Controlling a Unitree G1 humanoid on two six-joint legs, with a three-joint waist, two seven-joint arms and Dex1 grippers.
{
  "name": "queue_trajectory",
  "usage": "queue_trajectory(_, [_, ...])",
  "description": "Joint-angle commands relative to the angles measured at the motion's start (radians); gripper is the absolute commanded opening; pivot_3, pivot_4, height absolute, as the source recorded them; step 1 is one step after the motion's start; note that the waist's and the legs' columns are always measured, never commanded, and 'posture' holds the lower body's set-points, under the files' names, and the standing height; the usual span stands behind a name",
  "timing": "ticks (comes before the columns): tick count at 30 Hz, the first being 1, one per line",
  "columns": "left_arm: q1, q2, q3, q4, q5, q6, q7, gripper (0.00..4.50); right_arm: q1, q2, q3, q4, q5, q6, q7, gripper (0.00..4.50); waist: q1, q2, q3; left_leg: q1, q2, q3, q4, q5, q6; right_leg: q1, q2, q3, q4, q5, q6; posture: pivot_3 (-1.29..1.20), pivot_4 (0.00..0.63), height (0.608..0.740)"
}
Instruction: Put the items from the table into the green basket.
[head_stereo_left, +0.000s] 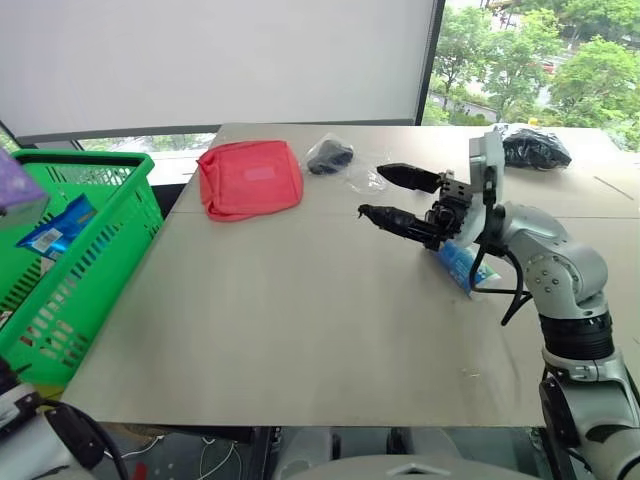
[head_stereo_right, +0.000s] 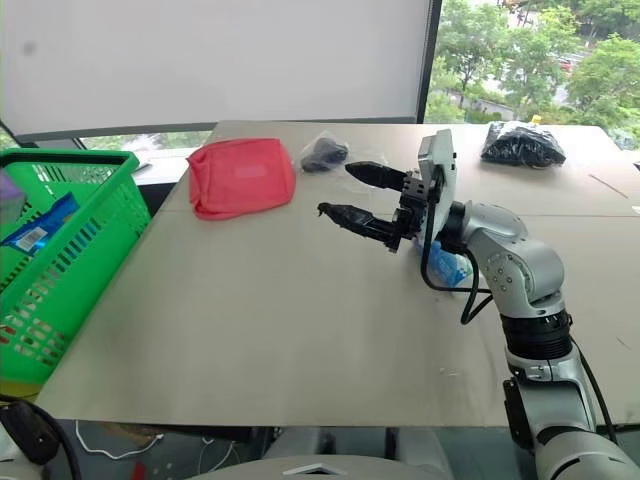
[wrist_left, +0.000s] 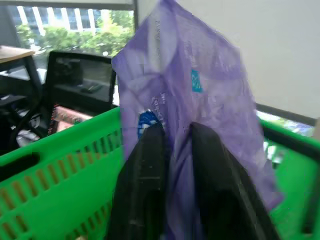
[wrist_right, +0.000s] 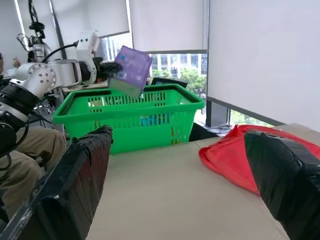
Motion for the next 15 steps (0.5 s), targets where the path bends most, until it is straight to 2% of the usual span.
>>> queue_trajectory(1, [-0.031, 0.024, -0.035, 0.022, 0.004, -0.057, -0.062, 2.45, -0.024, -0.003, -0.011, -0.017, -0.005, -0.028, 0.005, 4.50, 0.010, 0.000, 0.000, 0.000, -0.001, 0.000, 0.000, 0.000, 0.000, 0.000, -0.001, 0.000, 0.000, 0.000, 0.000, 0.08, 0.000, 0.740])
queue_trajectory(3, [-0.048, 0.002, -0.085, 0.000, -0.012, -0.058, -0.108, 3.48, -0.012, -0.018, -0.010, -0.022, -0.018, -0.034, 0.008, 4.50, 0.016, -0.002, -0.001, 0.000, -0.002, -0.001, -0.001, 0.000, 0.000, 0.000, -0.003, -0.002, 0.000, 0.000, 0.000, 0.06, 0.000, 0.740])
queue_trajectory(7, [-0.067, -0.042, -0.180, -0.056, -0.034, -0.067, -0.204, 3.48, 0.012, -0.058, -0.014, -0.036, -0.043, -0.026, -0.002, 4.50, 0.014, -0.003, -0.002, -0.001, -0.004, -0.003, -0.001, 0.000, 0.000, 0.001, -0.005, -0.003, 0.000, 0.000, 0.000, 0.05, 0.000, 0.740])
queue_trajectory(11, [-0.073, -0.099, -0.369, -0.170, -0.077, -0.063, -0.382, 3.48, 0.053, -0.149, -0.034, -0.023, -0.082, -0.010, -0.004, 4.50, 0.007, -0.004, -0.003, -0.001, -0.004, -0.003, -0.001, 0.000, 0.000, 0.001, -0.005, -0.003, 0.000, 0.000, 0.000, 0.02, 0.000, 0.740])
queue_trajectory(15, [-0.066, -0.143, -0.602, -0.369, -0.145, -0.014, -0.590, 3.48, 0.133, -0.272, 0.036, -0.012, -0.240, -0.025, -0.030, 4.50, 0.000, -0.004, -0.003, -0.002, -0.004, -0.002, -0.001, 0.000, 0.000, 0.001, -0.005, -0.003, 0.000, 0.000, 0.000, -0.02, 0.000, 0.740])
